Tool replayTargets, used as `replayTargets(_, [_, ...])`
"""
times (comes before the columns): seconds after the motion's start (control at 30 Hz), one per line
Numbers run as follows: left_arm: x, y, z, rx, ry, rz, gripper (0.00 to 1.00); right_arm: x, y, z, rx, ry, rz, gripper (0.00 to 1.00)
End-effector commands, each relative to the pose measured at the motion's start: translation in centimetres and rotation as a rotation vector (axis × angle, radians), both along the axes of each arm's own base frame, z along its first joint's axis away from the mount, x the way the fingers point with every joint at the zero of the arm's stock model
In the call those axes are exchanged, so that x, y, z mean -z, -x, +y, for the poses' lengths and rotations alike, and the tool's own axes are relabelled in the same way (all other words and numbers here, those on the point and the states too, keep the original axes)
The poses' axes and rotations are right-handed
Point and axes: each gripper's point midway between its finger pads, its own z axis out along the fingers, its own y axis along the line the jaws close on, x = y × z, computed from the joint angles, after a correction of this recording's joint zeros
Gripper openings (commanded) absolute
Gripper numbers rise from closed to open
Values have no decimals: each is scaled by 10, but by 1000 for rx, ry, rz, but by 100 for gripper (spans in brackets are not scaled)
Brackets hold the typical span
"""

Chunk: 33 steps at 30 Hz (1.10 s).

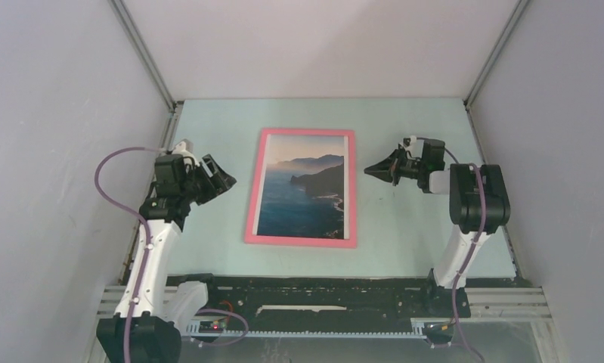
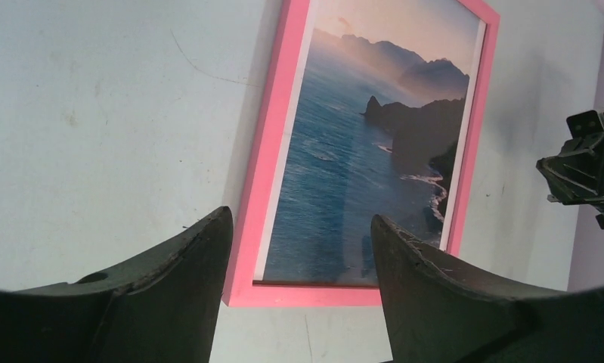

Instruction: Put the photo into the frame

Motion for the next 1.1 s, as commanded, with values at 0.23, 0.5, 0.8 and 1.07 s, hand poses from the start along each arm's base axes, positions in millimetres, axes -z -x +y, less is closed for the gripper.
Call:
replayTargets(0.23, [48, -10, -14, 54, 20, 100, 82, 34, 2, 2, 5, 243, -59, 37])
replayTargets(0.5, [129, -34, -24, 19, 108, 375, 84, 64, 36, 23, -155, 591, -24, 58])
replayTargets(0.8, [181, -56, -73, 113, 95, 542, 70, 77, 40, 10, -159, 699, -6, 60])
replayTargets(1.07, [184, -85, -146, 245, 31, 519, 55, 81, 33, -24, -58, 747, 37, 60])
